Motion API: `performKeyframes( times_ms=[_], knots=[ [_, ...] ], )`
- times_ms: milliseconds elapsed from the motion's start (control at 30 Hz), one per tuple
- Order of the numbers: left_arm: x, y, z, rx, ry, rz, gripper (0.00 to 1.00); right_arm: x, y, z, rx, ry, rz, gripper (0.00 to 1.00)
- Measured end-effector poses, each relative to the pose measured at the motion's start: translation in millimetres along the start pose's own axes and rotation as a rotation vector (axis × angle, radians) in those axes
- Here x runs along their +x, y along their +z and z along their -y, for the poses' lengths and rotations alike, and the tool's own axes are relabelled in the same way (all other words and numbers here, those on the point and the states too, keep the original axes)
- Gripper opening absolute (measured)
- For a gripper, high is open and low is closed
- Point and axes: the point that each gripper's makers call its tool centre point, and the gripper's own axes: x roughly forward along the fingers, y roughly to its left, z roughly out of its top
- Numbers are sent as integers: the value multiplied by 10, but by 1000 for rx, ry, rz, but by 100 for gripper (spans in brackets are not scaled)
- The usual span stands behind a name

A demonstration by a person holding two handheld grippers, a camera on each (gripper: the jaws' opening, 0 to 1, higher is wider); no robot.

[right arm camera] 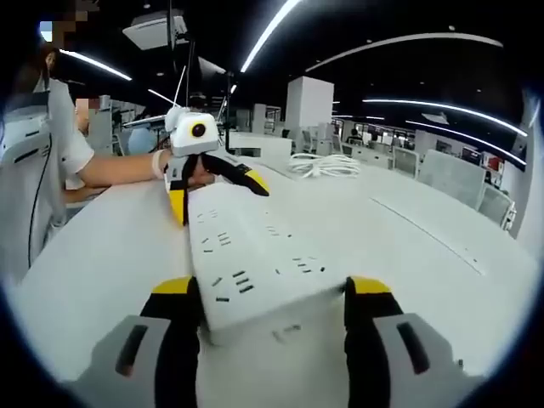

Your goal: Straighten the power strip on the desk, plug the charger into it

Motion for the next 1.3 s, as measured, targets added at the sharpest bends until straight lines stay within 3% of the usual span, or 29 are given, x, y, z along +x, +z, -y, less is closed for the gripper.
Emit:
performKeyframes(
  times_ms=[433,1300],
  knots=[
    [3,6,52,14,-37,2,77,-66,0,-189,16,-36,-3,67],
    [0,-3,105,30,-60,2,78,-85,-10,-280,31,-73,-7,66]
  ],
)
